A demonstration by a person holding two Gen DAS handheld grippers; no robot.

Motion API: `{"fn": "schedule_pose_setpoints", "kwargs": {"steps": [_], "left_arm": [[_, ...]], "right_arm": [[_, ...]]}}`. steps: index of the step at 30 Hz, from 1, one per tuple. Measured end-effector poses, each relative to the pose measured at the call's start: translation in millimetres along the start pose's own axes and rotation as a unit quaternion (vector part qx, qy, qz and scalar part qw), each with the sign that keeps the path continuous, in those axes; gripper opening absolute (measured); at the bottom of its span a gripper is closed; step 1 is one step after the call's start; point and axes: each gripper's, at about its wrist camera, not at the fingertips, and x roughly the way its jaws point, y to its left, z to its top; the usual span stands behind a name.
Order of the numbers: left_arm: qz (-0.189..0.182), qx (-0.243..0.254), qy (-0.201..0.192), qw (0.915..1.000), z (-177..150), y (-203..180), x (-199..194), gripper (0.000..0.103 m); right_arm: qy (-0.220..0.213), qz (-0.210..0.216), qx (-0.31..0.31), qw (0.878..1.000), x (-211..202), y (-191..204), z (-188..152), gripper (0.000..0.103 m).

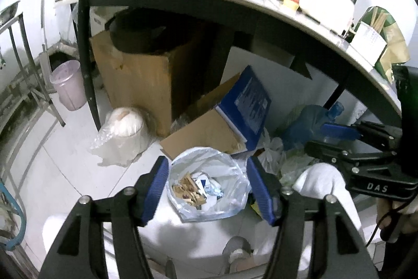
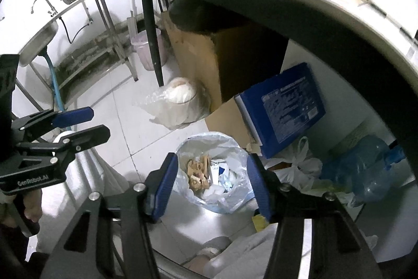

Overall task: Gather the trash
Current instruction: 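Raise both open tools up from the bin toward the counter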

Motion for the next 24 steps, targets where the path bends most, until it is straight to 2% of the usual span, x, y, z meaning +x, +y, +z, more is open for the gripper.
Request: {"fn": "schedule_pose_setpoints", "kwargs": {"steps": [2, 5, 13, 15, 18, 22, 24], "left_arm": [[-0.002, 0.0, -0.009, 1.0, 2.6, -1.0, -7.6, 0.066], [0.003, 0.004, -0.025, 0.9997, 7.1, -5.1, -20.8, 0.07], [-0.005, 0.012, -0.069, 0.9975, 21.9, -17.7, -54.4, 0.085], [-0.006, 0.018, -0.078, 0.9968, 26.3, -21.0, -63.1, 0.088], [-0.003, 0.025, -0.093, 0.9954, 31.8, -25.4, -74.8, 0.092], [-0.004, 0.026, -0.111, 0.9935, 37.5, -30.8, -86.0, 0.102], [-0.003, 0.03, -0.118, 0.9925, 40.2, -34.7, -91.5, 0.103]], "right_arm": [[-0.009, -0.003, 0.0, 1.0, -9.7, -0.4, 1.4, 0.053], [-0.025, -0.004, 0.002, 1.0, -26.7, -1.2, 4.0, 0.059], [-0.064, -0.016, 0.007, 0.998, -70.8, -3.8, 8.8, 0.066], [-0.073, -0.017, 0.011, 0.997, -79.8, -5.5, 10.0, 0.074], [-0.088, -0.019, 0.016, 0.996, -92.1, -8.3, 12.7, 0.079], [-0.105, -0.024, 0.019, 0.994, -109.8, -12.3, 16.4, 0.081], [-0.111, -0.026, 0.019, 0.993, -116.2, -12.1, 17.9, 0.082]]}}
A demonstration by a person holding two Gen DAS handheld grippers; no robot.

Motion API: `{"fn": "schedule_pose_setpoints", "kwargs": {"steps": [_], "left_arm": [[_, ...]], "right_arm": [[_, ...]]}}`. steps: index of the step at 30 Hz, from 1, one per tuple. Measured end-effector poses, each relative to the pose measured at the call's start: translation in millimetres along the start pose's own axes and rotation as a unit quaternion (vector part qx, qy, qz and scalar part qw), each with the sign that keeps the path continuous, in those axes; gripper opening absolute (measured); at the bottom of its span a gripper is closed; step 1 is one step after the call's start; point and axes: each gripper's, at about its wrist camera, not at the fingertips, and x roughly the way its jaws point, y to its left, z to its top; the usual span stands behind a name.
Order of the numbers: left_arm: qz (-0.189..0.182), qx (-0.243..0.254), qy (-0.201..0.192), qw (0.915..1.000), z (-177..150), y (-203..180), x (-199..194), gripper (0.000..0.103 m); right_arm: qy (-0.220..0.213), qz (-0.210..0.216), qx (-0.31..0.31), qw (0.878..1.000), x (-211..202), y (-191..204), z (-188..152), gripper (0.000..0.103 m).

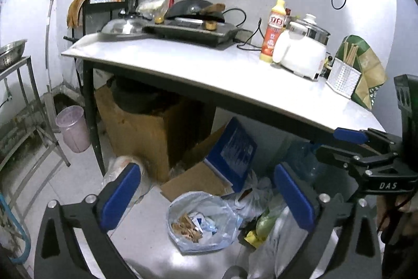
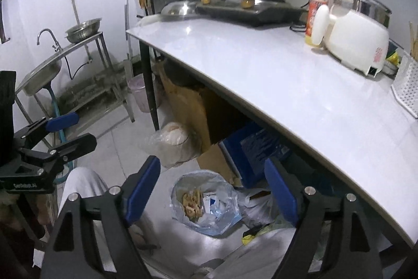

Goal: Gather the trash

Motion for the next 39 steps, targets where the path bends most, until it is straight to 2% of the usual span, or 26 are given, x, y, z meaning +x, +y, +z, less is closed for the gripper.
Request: {"fn": "schedule_pose_setpoints", "kwargs": {"steps": [2, 6, 8, 19, 26, 39], "left_arm": [[0.001, 0.002, -0.008, 1.0, 4.1, -1.8, -5.0, 0.103], [0.001, 0.006, -0.026, 0.9997, 11.4, -6.8, -18.5, 0.103], [0.003, 0.01, -0.035, 0.9993, 15.0, -9.6, -25.9, 0.103], [-0.006, 0.036, -0.073, 0.9967, 35.5, -26.7, -70.9, 0.103], [-0.004, 0.032, -0.097, 0.9948, 44.0, -31.0, -96.0, 0.103], [0.012, 0.032, -0.104, 0.994, 45.7, -39.9, -118.6, 0.103]], "right_arm": [[-0.008, -0.002, 0.001, 1.0, -8.1, -1.5, 3.2, 0.084], [-0.031, -0.005, 0.008, 0.999, -26.5, -0.9, 9.6, 0.095], [-0.042, -0.008, 0.01, 0.999, -36.6, -1.7, 13.3, 0.096], [-0.09, -0.014, -0.001, 0.996, -88.1, 9.0, 34.6, 0.097], [-0.116, -0.016, -0.013, 0.993, -119.0, 19.3, 43.1, 0.097], [-0.138, -0.024, -0.026, 0.99, -151.1, 23.8, 44.7, 0.097]]}}
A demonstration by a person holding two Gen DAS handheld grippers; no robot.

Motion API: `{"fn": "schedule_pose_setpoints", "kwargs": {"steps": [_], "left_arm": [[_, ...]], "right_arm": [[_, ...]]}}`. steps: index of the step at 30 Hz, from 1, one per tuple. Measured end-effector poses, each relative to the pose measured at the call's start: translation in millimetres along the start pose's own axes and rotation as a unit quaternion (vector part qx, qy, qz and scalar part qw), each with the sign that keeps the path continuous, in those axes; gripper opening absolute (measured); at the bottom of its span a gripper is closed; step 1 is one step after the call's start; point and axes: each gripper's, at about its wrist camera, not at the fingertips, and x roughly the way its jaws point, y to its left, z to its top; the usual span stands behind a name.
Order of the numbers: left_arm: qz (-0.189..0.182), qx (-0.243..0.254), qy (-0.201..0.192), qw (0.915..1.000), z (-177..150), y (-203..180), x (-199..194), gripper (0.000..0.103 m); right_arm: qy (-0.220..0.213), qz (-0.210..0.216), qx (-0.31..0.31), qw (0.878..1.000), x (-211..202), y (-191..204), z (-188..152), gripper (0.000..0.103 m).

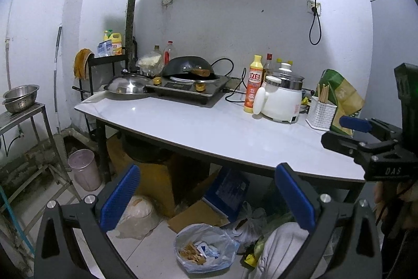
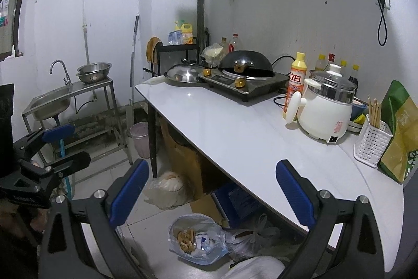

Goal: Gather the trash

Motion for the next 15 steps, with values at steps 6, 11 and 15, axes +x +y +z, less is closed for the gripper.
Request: {"fn": "schedule_pose_setpoints", "kwargs": {"steps": [6, 11, 15], "left_arm": [[0.022, -0.002, 0.001, 0.9998, -1.0, 2.8, 0.8, 0.103], [0.027, -0.006, -0.001, 0.9996, -2.7, 7.2, 2.8, 0.103], [0.029, -0.008, 0.0, 0.9996, -3.2, 10.5, 6.6, 0.103]], "right_arm": [[0.002, -0.001, -0.001, 1.0, 4.4, -1.1, -1.6, 0.097], [0.003, 0.002, 0.002, 1.0, 11.6, -1.3, -3.5, 0.097], [0.006, 0.003, 0.001, 1.0, 18.0, -0.5, -5.1, 0.097]]}}
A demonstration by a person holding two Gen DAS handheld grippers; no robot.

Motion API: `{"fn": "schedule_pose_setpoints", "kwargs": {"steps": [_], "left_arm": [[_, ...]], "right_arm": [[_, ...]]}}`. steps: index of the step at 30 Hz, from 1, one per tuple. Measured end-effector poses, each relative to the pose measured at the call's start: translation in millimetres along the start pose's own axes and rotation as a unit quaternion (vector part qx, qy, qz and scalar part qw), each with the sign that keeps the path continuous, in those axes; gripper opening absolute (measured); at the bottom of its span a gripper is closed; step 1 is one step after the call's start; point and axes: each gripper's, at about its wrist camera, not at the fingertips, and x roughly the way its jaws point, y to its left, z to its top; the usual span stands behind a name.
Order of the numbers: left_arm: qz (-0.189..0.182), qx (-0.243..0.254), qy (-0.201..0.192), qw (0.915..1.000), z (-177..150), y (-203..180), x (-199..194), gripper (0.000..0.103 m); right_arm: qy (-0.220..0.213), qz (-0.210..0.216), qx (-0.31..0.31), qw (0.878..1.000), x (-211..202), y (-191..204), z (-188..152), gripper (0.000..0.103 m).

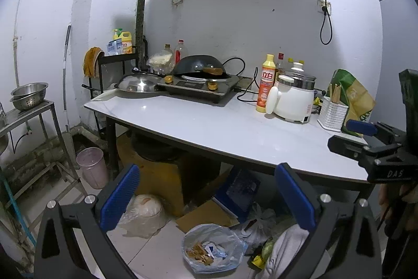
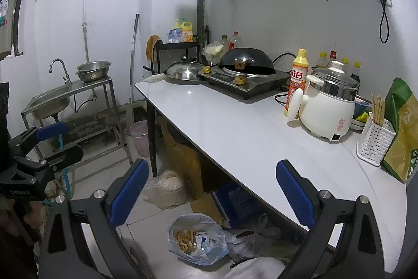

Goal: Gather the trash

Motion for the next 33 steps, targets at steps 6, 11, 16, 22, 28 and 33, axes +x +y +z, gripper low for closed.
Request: {"fn": "schedule_pose_setpoints", "kwargs": {"steps": [6, 11, 16, 22, 28, 33], "left_arm": [[0.0, 0.0, -0.005, 1.0, 0.9, -0.3, 1.6, 0.103], [0.0, 0.0, -0.006, 1.0, 0.8, 0.0, 2.0, 0.103], [0.0, -0.001, -0.006, 1.0, 0.9, -0.8, 1.8, 0.103], [0.0, 0.0, -0.007, 1.0, 1.7, -0.7, 2.6, 0.103], [-0.002, 0.002, -0.007, 1.0, 3.0, -2.0, 3.9, 0.103], [-0.001, 0.002, -0.008, 1.0, 3.1, -2.4, 3.8, 0.103]], "right_arm": [[0.003, -0.001, -0.001, 1.0, 7.4, 0.7, -0.9, 0.097], [0.005, -0.002, -0.002, 1.0, 11.3, 0.3, -0.7, 0.097], [0.006, -0.001, -0.002, 1.0, 11.7, 0.4, -0.6, 0.097], [0.007, -0.004, -0.005, 1.0, 13.5, 0.2, -0.3, 0.097], [0.007, -0.004, -0.006, 1.0, 14.2, -1.3, -0.8, 0.097], [0.006, -0.005, -0.005, 1.0, 14.4, -2.1, -0.6, 0.097]]}}
